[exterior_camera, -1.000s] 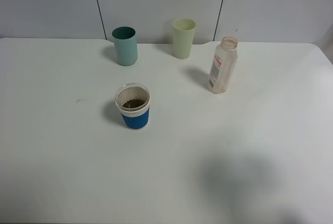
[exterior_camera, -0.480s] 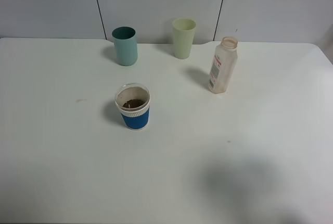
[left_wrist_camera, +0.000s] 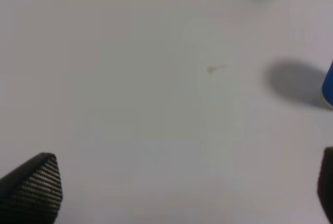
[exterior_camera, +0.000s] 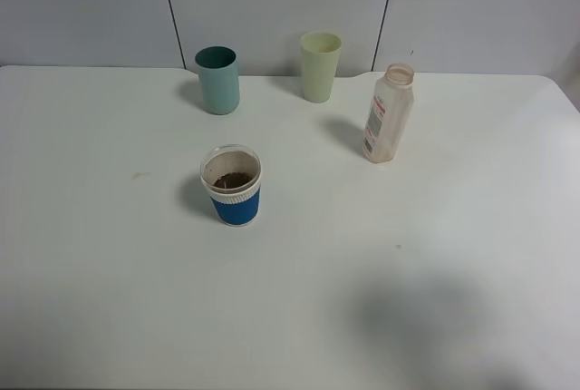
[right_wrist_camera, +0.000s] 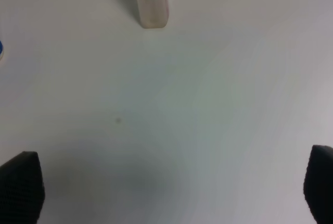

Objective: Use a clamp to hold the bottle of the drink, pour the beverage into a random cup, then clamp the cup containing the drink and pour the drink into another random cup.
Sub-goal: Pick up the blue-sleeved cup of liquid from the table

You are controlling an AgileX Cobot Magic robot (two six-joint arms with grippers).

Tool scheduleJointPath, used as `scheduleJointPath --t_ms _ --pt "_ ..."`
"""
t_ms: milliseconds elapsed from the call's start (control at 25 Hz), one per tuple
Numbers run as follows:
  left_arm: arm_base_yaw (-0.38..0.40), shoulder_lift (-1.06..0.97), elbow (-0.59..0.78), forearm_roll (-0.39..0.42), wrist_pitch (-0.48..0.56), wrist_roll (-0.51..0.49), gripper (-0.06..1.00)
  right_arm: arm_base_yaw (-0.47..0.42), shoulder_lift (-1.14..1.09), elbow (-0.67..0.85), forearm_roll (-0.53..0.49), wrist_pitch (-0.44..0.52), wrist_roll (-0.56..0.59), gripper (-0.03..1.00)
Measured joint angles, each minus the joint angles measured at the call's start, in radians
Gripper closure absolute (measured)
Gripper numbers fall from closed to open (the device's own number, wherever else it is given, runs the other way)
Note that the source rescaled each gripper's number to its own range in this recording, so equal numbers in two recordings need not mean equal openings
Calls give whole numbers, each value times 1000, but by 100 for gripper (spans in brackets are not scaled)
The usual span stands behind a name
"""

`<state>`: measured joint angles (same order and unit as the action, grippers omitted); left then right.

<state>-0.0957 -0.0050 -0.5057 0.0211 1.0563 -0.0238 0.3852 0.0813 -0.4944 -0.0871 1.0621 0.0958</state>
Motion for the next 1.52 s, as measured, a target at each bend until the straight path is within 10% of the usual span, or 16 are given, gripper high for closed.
scheduleJointPath --t_ms 840,1520 --pt "0 0 0 0 0 0 -6 -34 -68 0 0 0 0 -3" --pt "0 0 0 0 0 0 -6 -320 -84 0 0 0 -1 -3"
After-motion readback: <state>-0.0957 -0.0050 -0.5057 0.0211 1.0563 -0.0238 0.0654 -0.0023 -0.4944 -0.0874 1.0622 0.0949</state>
